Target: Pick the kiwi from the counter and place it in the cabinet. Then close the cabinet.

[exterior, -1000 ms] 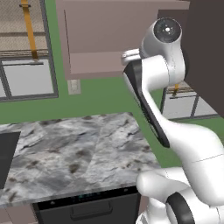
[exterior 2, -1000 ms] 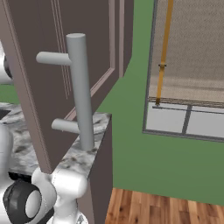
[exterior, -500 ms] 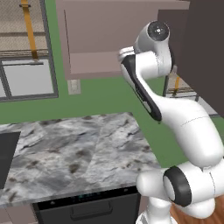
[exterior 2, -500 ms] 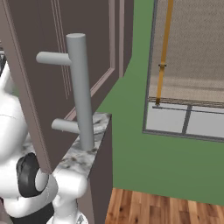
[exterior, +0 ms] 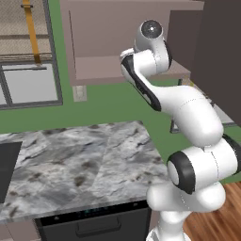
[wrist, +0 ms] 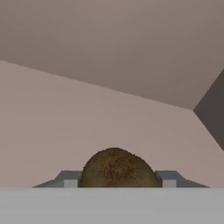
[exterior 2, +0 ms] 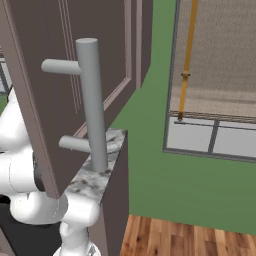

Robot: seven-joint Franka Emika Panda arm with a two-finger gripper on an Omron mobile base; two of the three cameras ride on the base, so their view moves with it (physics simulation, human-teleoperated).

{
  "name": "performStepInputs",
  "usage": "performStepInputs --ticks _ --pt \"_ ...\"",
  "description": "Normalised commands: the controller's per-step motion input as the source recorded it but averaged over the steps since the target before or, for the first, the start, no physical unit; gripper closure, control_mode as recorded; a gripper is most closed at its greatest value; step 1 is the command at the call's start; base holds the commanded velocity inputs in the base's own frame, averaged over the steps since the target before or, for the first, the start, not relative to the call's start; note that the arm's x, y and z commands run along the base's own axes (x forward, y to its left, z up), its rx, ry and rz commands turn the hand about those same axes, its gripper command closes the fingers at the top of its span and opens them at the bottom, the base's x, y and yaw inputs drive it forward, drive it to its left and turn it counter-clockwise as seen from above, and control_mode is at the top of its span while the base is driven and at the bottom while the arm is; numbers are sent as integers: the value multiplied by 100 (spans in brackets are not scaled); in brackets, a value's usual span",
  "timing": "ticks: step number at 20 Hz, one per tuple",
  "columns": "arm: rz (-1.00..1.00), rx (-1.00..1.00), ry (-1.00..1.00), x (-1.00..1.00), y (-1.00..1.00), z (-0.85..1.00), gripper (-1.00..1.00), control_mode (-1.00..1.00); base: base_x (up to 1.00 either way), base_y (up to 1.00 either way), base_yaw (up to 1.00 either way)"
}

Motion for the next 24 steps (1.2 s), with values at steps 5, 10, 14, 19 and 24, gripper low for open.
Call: performStepInputs --ticks 5,10,14,19,24 --pt "0 -19 0 51 23 -45 -100 -100 0 0 0" --pt "0 -6 0 19 6 -30 -100 -100 0 0 0" --pt "0 0 -2 6 0 -17 -100 -100 0 0 0" --pt "0 0 -3 22 -6 -4 -100 -100 0 0 0" --pt "1 0 -12 -35 0 13 -100 -100 0 0 0"
